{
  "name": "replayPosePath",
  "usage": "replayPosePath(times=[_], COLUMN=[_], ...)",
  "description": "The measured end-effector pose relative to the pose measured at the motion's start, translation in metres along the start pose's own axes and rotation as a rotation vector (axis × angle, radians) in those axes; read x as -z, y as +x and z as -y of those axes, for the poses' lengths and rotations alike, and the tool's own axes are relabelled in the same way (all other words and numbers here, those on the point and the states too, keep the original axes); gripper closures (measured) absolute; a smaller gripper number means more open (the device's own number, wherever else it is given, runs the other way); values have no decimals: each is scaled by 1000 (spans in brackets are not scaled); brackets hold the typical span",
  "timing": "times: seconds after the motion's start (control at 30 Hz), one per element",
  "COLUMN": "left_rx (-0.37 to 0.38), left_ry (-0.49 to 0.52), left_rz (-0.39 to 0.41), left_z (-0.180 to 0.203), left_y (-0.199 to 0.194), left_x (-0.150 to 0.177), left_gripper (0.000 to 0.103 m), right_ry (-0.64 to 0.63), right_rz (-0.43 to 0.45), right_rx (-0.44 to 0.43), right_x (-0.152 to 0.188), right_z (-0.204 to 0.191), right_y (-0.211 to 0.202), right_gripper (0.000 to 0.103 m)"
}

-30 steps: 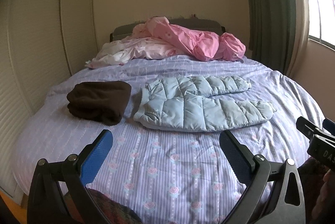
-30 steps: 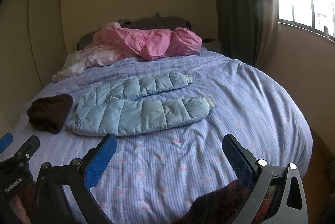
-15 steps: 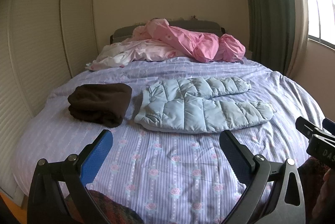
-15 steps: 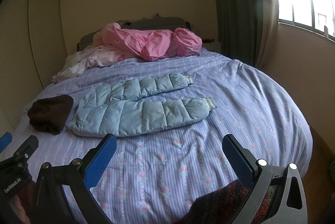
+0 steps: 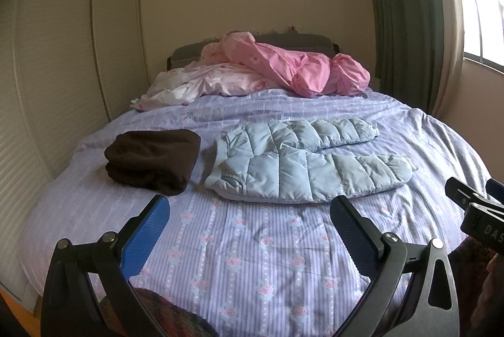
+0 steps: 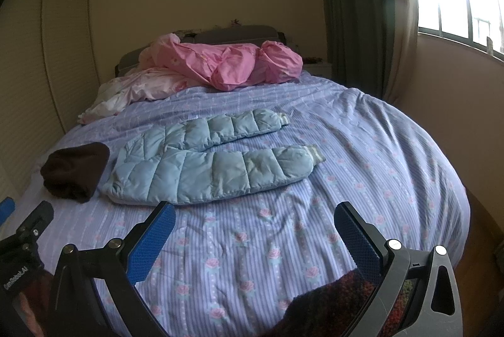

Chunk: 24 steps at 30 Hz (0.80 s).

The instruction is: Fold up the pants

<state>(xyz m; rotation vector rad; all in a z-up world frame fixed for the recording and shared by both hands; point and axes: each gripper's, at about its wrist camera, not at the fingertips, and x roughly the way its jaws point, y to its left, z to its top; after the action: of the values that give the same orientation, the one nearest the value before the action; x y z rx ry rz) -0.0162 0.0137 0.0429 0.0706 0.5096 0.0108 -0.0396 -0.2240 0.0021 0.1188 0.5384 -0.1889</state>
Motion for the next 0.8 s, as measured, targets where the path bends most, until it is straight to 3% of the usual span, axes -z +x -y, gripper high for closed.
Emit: replayPosePath(times=[0.8], left_rx=[-4], left_ry=[4], left_rz=[1], left_z=[0], left_y=[2], left_x=[4], left_gripper=[0], right_ry=[0], right_rz=[-4], right_rx=[-5], right_x=[0], right_z=[1], right_y=[0], right_gripper=[1])
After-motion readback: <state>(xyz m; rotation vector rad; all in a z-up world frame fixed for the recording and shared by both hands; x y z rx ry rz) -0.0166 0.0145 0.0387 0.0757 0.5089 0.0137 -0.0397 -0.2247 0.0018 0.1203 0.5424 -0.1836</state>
